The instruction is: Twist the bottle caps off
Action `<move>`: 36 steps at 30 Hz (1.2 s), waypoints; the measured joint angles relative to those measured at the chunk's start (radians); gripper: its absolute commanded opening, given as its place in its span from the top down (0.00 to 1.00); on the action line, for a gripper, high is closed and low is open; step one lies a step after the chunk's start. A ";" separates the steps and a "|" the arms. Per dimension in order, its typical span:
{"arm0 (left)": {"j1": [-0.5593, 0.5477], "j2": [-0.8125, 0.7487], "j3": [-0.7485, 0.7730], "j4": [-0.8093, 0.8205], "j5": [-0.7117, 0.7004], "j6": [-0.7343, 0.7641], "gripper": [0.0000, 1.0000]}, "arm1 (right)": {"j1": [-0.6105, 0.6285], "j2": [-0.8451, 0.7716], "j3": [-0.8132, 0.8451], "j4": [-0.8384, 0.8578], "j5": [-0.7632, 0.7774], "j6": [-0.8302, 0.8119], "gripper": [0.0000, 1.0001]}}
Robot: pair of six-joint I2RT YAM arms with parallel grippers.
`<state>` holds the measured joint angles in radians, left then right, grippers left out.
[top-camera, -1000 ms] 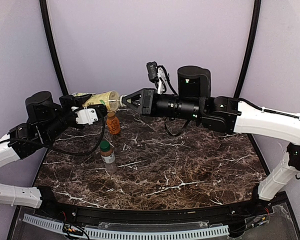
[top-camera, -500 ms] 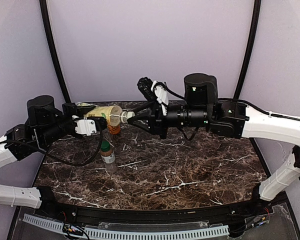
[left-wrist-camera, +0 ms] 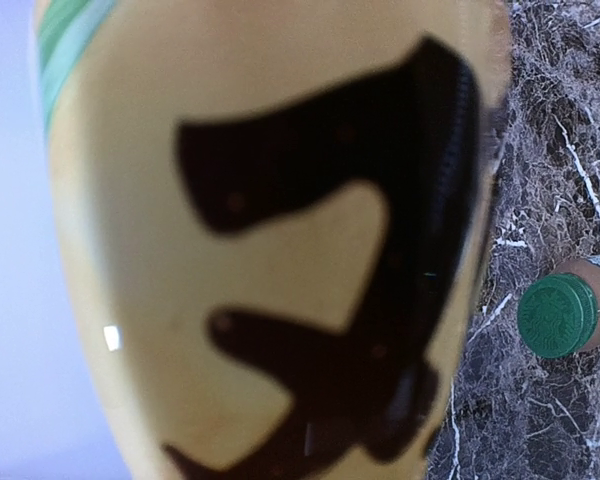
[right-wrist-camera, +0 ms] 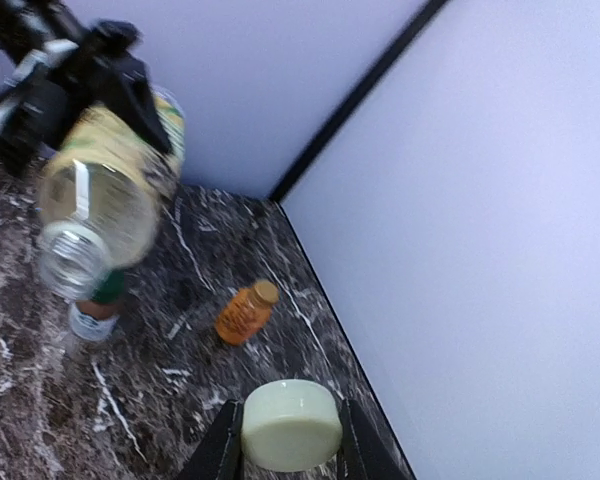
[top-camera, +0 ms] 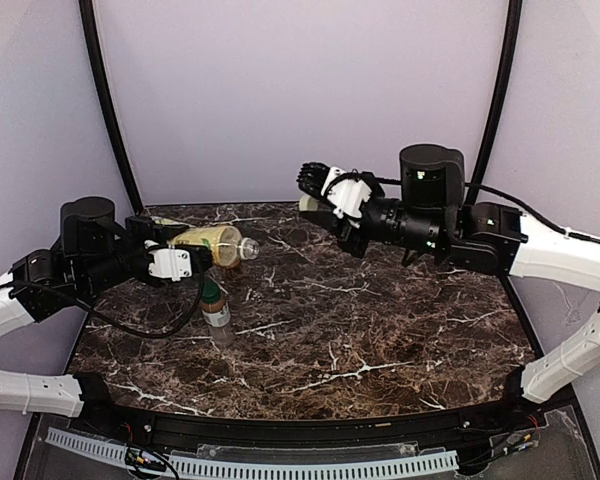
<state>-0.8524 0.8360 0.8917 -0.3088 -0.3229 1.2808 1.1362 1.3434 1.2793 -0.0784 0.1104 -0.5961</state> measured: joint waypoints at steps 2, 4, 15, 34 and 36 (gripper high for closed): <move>0.004 -0.005 0.000 0.001 -0.004 -0.012 0.91 | -0.076 0.002 0.004 -0.046 0.093 0.068 1.00; 0.010 -0.015 0.000 0.001 -0.007 -0.032 0.91 | -0.172 0.013 0.016 -0.115 0.165 0.174 1.00; 0.157 -0.155 0.006 -0.016 0.016 -0.281 0.90 | -0.640 0.236 -0.051 -0.445 0.148 0.733 1.00; 0.238 -0.201 0.084 -0.193 0.269 -0.627 0.88 | -0.650 0.517 -0.100 -0.544 -0.040 0.943 0.53; 0.238 -0.191 0.093 -0.202 0.284 -0.636 0.88 | -0.650 0.525 -0.088 -0.555 -0.045 0.949 0.42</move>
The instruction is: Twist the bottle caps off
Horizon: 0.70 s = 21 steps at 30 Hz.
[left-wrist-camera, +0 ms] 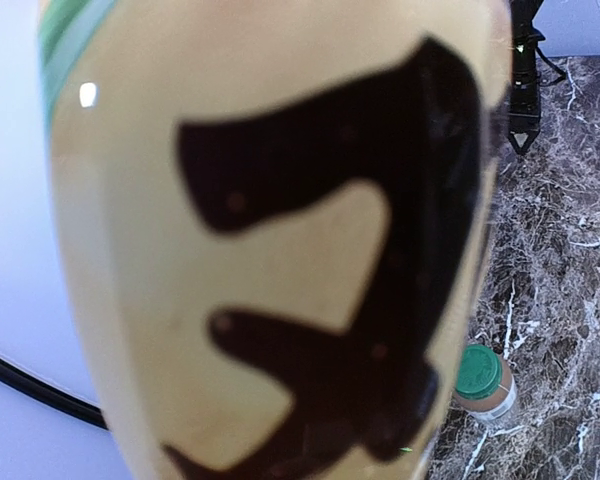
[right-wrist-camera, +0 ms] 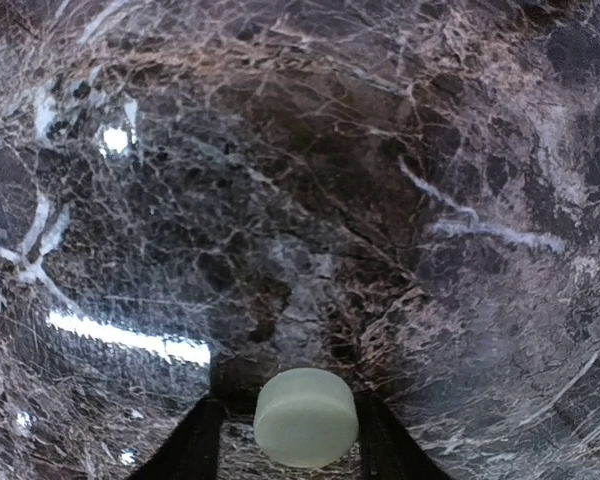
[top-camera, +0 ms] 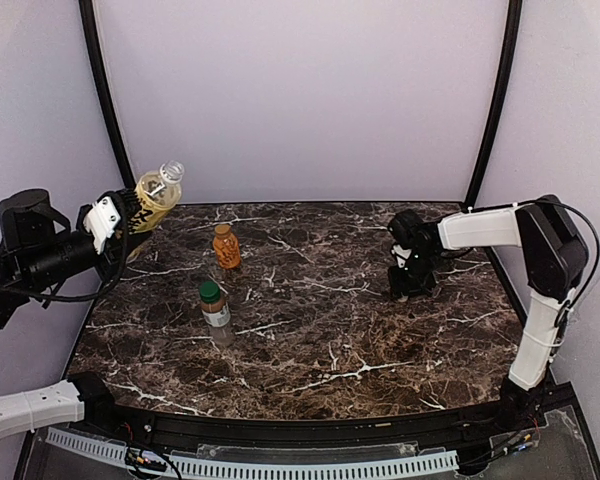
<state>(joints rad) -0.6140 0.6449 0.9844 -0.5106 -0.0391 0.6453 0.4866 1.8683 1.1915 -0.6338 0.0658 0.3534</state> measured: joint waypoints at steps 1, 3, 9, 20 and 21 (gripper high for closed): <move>0.000 0.003 0.003 -0.004 0.007 -0.003 0.88 | 0.003 0.004 0.008 -0.007 -0.003 -0.008 0.36; 0.000 0.008 0.009 -0.013 0.024 -0.005 0.88 | 0.013 0.008 0.021 -0.024 -0.008 -0.008 0.18; 0.000 0.018 0.016 -0.016 0.055 -0.005 0.88 | 0.056 0.003 0.119 -0.136 0.016 -0.007 0.02; 0.001 0.039 0.070 -0.045 0.192 -0.022 0.87 | 0.451 -0.217 0.439 -0.018 0.158 -0.302 0.02; 0.001 0.042 0.079 -0.052 0.214 -0.025 0.87 | 0.510 -0.252 0.421 0.060 0.124 -0.349 0.02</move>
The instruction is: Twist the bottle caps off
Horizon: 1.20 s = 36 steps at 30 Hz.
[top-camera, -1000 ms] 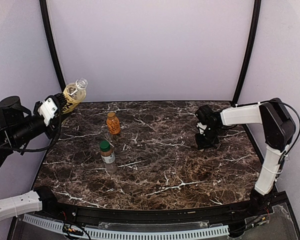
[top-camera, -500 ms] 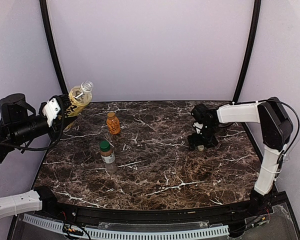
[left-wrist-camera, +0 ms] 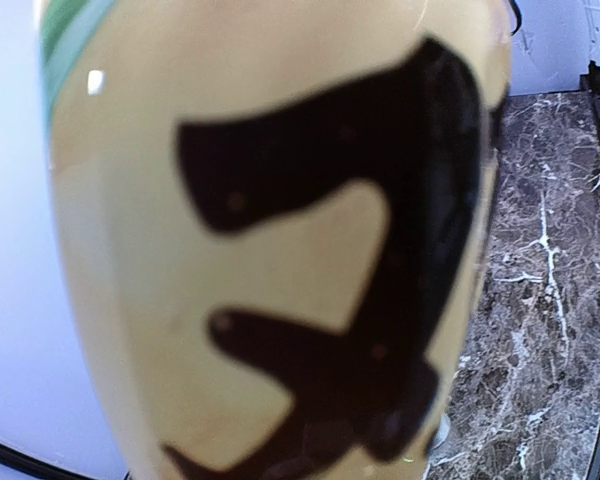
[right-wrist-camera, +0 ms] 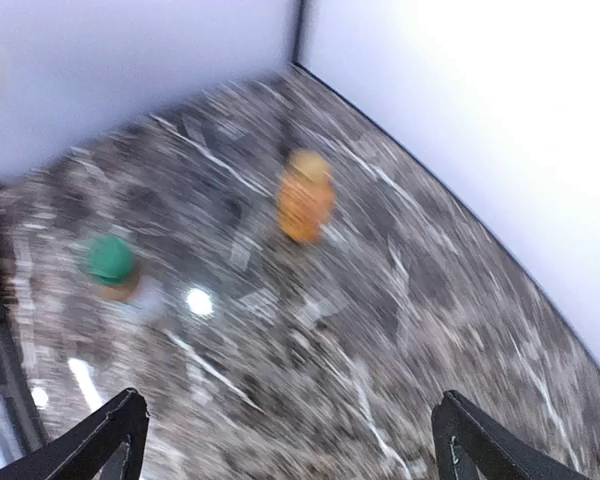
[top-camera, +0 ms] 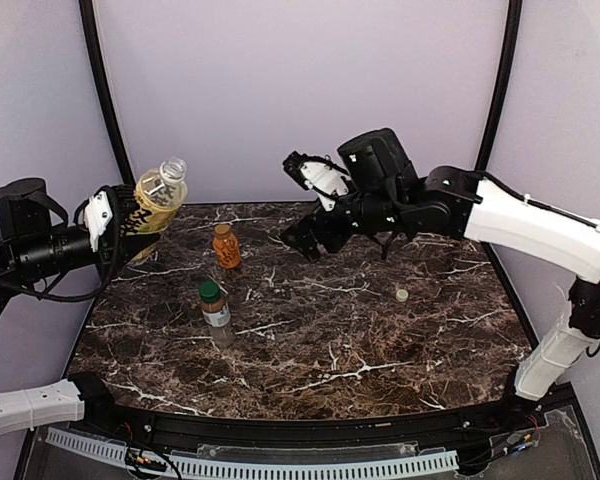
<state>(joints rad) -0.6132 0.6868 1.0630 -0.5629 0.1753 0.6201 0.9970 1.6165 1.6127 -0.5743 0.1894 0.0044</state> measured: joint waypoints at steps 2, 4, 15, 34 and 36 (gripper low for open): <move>0.000 0.005 0.011 -0.013 0.038 -0.006 0.87 | 0.114 -0.074 -0.058 0.187 -0.123 -0.085 0.03; 0.000 0.011 0.022 -0.024 0.086 -0.013 0.87 | 0.164 -0.125 -0.121 0.388 -0.260 -0.125 0.06; 0.000 0.053 0.062 -0.076 0.247 -0.033 0.86 | 0.187 0.073 -0.052 1.064 -0.604 -0.034 0.25; 0.000 0.056 0.068 -0.082 0.262 -0.032 0.85 | 0.220 0.183 0.094 1.076 -0.660 0.035 0.63; 0.000 0.056 0.068 -0.082 0.262 -0.032 0.85 | 0.220 0.188 0.099 1.060 -0.660 0.033 0.70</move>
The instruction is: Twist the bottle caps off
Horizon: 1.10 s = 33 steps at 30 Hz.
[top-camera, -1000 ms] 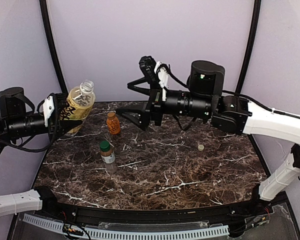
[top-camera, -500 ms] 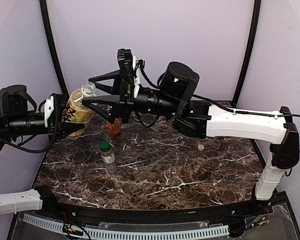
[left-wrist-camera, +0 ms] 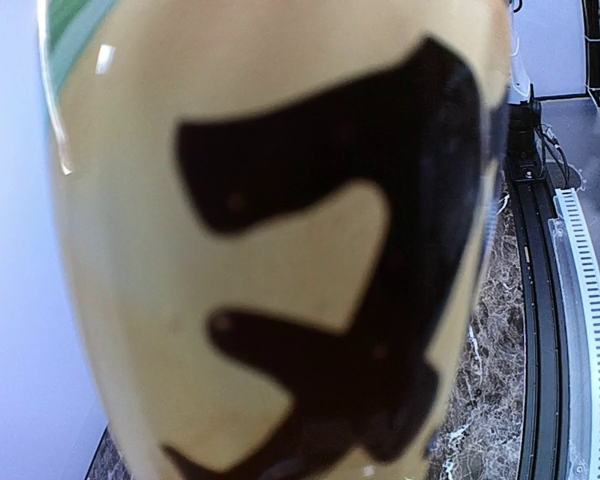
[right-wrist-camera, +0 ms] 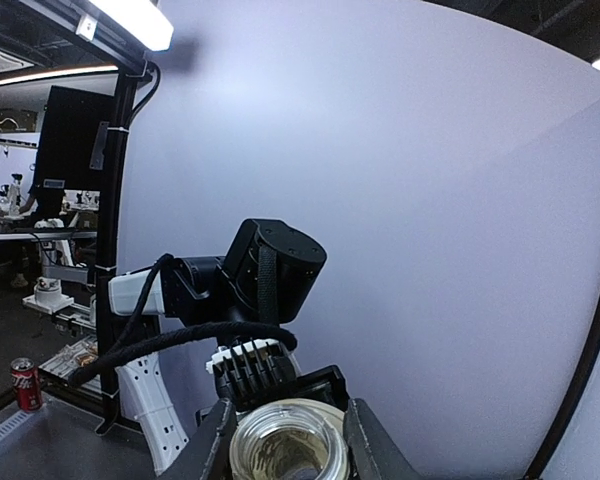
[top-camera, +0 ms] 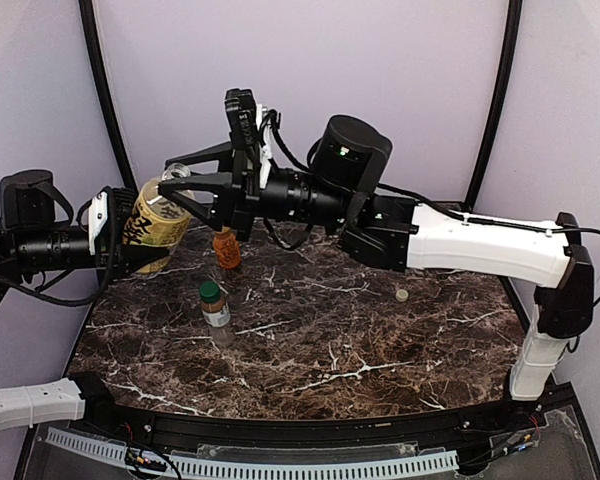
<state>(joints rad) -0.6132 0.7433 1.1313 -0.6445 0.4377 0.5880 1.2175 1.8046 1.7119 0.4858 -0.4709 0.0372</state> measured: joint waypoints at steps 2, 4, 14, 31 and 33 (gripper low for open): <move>0.000 0.000 0.001 -0.003 -0.001 0.000 0.85 | 0.000 0.004 0.008 -0.015 -0.001 -0.002 0.84; 0.000 0.001 0.006 -0.005 -0.004 0.006 0.85 | 0.000 0.005 0.015 -0.030 0.000 0.001 1.00; 0.002 -0.007 0.013 -0.016 -0.018 0.010 0.01 | 0.001 -0.011 0.043 -0.175 0.104 -0.035 1.00; 0.103 -0.193 -0.129 0.031 -0.187 0.017 0.01 | -0.496 -0.431 -0.262 -0.462 0.743 -0.085 1.00; 0.137 -0.225 -0.173 0.050 -0.210 0.000 0.01 | -0.586 -0.471 -0.377 -0.439 0.780 -0.089 1.00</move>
<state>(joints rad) -0.4763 0.5182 0.9581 -0.5949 0.2276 0.5877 0.6319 1.3334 1.3354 0.0463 0.3092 -0.0517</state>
